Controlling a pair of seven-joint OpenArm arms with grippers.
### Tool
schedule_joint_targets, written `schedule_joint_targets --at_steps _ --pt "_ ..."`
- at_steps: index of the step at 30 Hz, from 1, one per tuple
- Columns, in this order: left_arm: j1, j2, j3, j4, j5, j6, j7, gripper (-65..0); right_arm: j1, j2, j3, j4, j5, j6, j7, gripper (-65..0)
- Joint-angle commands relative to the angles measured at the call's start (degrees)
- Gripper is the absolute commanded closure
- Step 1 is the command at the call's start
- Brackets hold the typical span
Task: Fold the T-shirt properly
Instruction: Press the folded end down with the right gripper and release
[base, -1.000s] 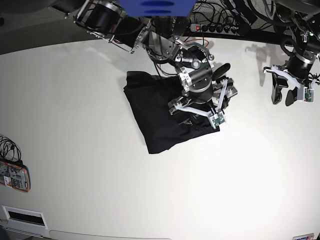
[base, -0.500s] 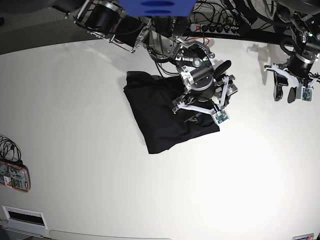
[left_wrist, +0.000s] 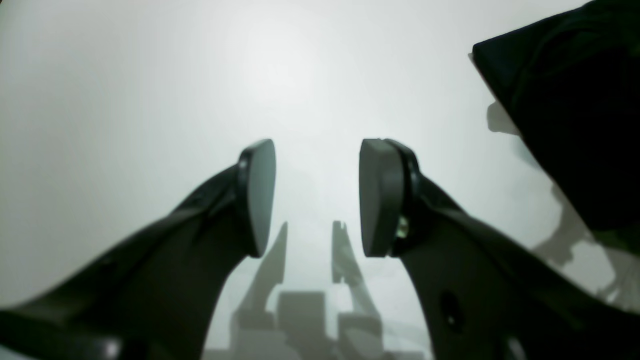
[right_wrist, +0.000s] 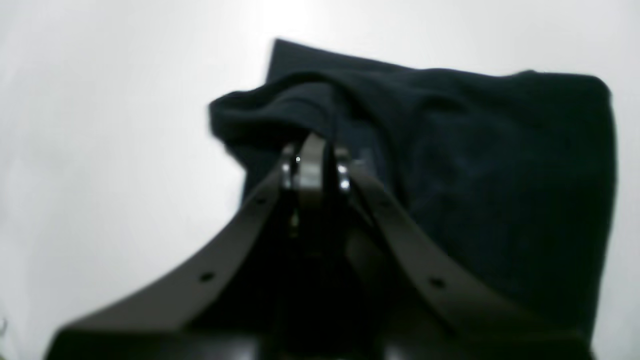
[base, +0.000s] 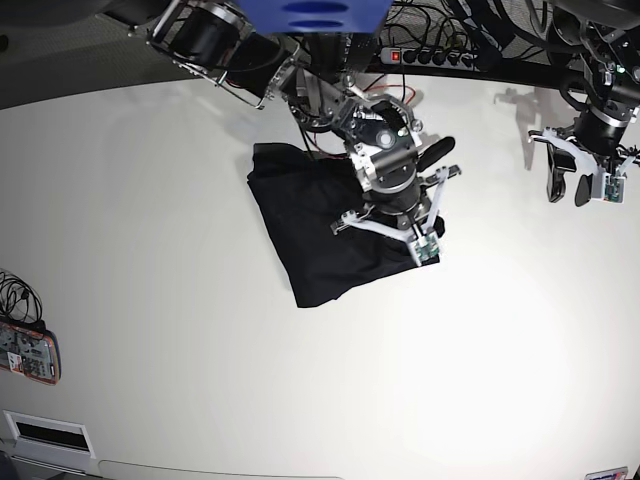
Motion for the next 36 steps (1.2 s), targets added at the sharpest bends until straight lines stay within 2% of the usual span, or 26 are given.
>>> schedule_joint_targets --at_steps 1,7,13,21,33,36 --pt "0.09 -0.67 -0.36 1.21 -0.74 -0.08 -1.45 -26.5 0.85 -0.87 0.24 0.92 -0.68 -0.06 1.45 0.0" --pt "0.09 -0.67 -0.36 1.21 -0.74 -0.08 -1.45 -26.5 4.81 -1.22 0.42 0.83 -0.68 -0.50 2.15 0.0" --pt "0.17 -0.67 -0.36 2.00 -0.74 -0.08 -1.45 -26.5 8.32 -1.22 0.86 -1.19 -0.50 -6.96 4.26 0.0" --pt "-0.09 -0.58 -0.27 2.79 -0.66 -0.08 -1.19 -26.5 10.52 -1.48 2.62 -4.27 -0.50 -6.96 5.76 0.0" --pt "-0.18 -0.58 -0.18 2.61 -0.66 -0.08 -1.10 -26.5 8.41 -1.48 -11.98 -10.25 -0.68 -6.96 7.96 0.0" --pt "-0.18 -0.58 -0.18 2.61 -0.66 -0.08 -1.10 -26.5 8.41 -1.48 -12.68 -10.42 -0.50 -6.96 7.96 -22.4"
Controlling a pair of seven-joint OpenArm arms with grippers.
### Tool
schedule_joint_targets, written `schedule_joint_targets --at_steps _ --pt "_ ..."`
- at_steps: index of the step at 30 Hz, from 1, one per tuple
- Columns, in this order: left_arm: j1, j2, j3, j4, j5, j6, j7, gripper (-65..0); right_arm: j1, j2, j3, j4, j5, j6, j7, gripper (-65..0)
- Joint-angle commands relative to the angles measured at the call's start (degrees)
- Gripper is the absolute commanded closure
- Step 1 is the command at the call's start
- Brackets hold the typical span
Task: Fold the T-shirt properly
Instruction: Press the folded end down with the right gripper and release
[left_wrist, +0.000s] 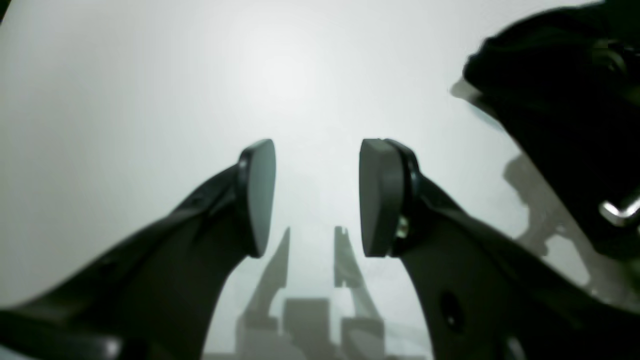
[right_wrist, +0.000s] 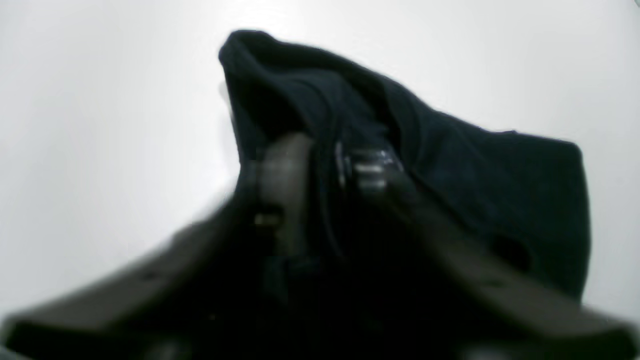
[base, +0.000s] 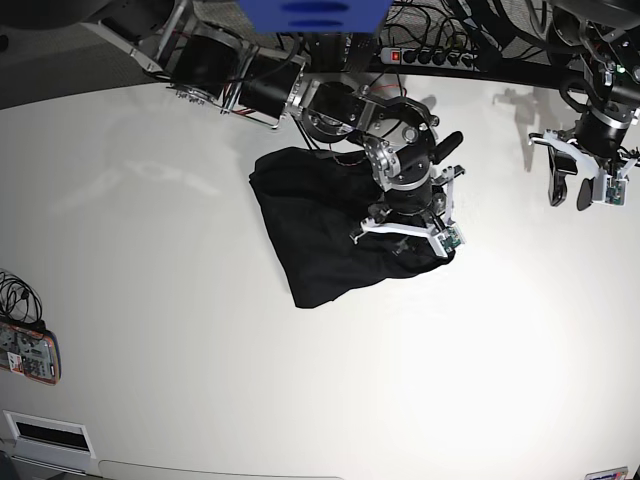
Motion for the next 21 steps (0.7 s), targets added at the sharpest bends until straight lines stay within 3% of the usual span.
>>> schedule_joint_targets --at_steps 1,4,6,15,21 --pt "-0.02 -0.72 -0.21 0.89 -0.66 0.10 -1.27 -26.5 1.20 -1.11 0.00 0.83 -0.94 -0.30 1.29 -27.1" --pt "0.15 -0.72 1.20 0.80 -0.66 0.10 -1.45 -26.5 1.02 -1.11 -0.09 1.45 -0.94 0.89 1.03 -31.4" --pt "0.24 -0.72 1.73 0.80 -0.66 0.10 -1.54 -26.5 0.85 -1.02 0.35 2.24 -1.03 2.12 0.76 -31.3" --pt "-0.11 -0.72 2.34 0.80 -0.57 0.10 -1.54 -26.5 0.41 -0.93 3.25 18.94 -0.94 2.12 0.67 -31.3" --pt "-0.11 -0.72 2.34 0.71 -0.57 0.10 -1.54 -26.5 -5.04 5.66 8.35 24.74 -1.11 2.12 -0.73 -31.2"
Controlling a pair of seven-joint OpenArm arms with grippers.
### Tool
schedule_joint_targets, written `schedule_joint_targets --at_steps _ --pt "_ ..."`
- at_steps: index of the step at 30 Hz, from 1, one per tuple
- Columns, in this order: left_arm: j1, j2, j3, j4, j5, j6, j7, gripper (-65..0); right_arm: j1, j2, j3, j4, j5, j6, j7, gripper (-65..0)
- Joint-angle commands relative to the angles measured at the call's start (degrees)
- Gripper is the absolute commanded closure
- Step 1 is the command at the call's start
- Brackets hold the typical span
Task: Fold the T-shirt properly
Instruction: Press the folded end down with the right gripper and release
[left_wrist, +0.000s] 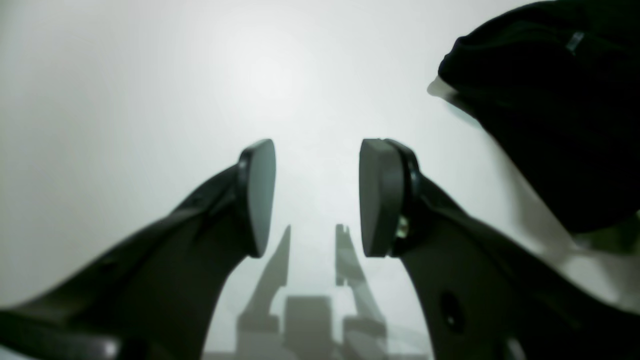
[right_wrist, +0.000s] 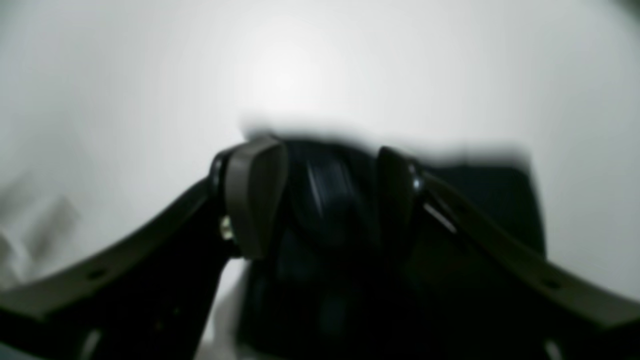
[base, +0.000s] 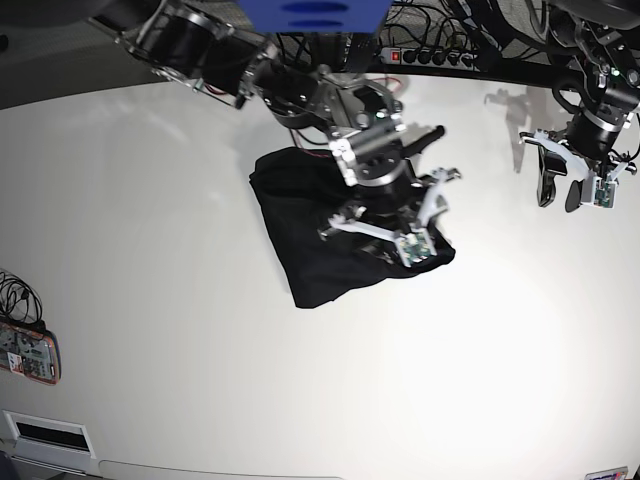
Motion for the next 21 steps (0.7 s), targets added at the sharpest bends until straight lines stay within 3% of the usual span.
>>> schedule_joint_targets --at_steps 1,4,13,18,21 --pt "-0.11 -0.72 -0.28 0.76 -0.79 0.27 -1.52 -26.5 0.90 0.09 1.42 1.95 -1.49 0.09 2.59 -31.2" --pt "-0.11 -0.72 -0.28 0.76 -0.79 0.27 -1.52 -26.5 -1.82 4.49 4.85 3.53 -1.49 0.09 2.94 -31.2" --pt "-0.11 -0.80 1.48 0.58 -0.79 0.27 -1.60 -26.5 -10.97 12.14 9.25 9.33 -1.57 0.09 2.85 -31.2" --pt "-0.29 -0.98 2.18 -0.56 -0.79 0.27 -1.60 -26.5 -16.86 15.22 9.34 10.04 -1.57 0.09 2.77 -31.2" --pt "-0.29 -0.89 2.18 -0.74 -0.79 0.27 -1.60 -26.5 -18.79 15.30 9.34 9.86 -1.57 0.09 2.94 -31.2"
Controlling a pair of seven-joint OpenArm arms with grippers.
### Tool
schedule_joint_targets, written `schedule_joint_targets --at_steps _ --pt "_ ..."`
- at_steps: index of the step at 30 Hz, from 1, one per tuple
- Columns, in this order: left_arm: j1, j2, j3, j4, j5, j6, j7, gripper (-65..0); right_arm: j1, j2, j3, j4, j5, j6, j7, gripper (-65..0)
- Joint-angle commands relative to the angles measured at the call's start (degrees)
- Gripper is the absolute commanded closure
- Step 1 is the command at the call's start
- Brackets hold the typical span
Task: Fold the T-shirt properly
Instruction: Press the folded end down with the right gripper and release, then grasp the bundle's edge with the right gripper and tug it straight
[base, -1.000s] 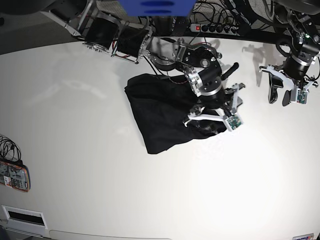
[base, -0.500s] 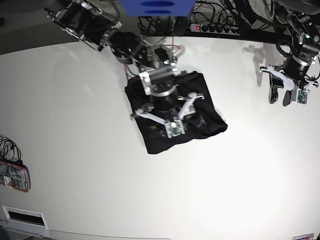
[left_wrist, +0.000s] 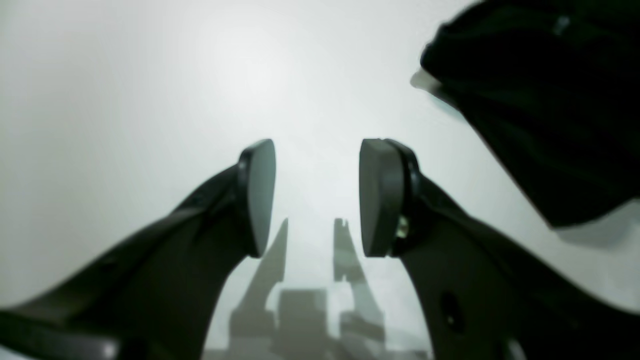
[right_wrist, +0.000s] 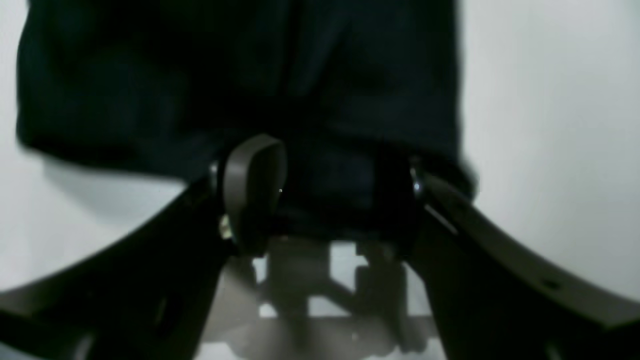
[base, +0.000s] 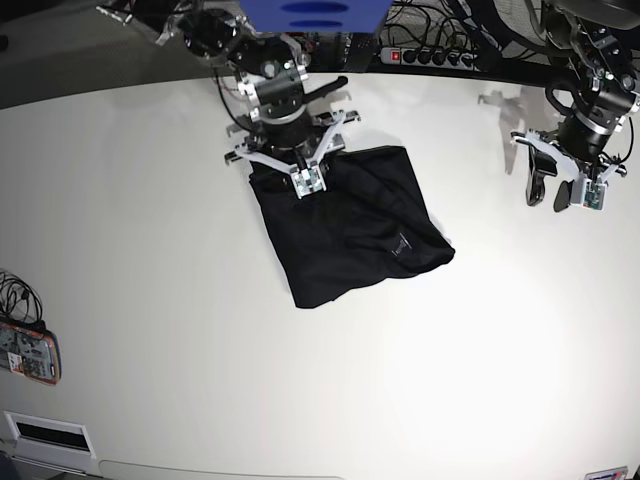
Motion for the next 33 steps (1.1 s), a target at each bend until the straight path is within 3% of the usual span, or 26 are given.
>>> schedule_joint_targets --at_steps 1,23,33 --pt "-0.07 -0.74 -0.27 0.79 -0.94 0.10 -1.43 -26.5 0.84 -0.08 0.16 1.12 -0.81 -0.26 1.59 -31.2" --pt "0.02 -0.74 -0.35 0.70 -1.03 0.10 -1.43 -26.5 6.73 -0.26 -0.55 -3.89 -0.81 -0.26 1.32 -31.2" --pt "0.28 -0.74 -0.35 0.79 -1.03 0.10 -1.43 -26.5 6.81 -0.26 -6.17 -8.38 -0.81 -0.26 1.32 -30.2"
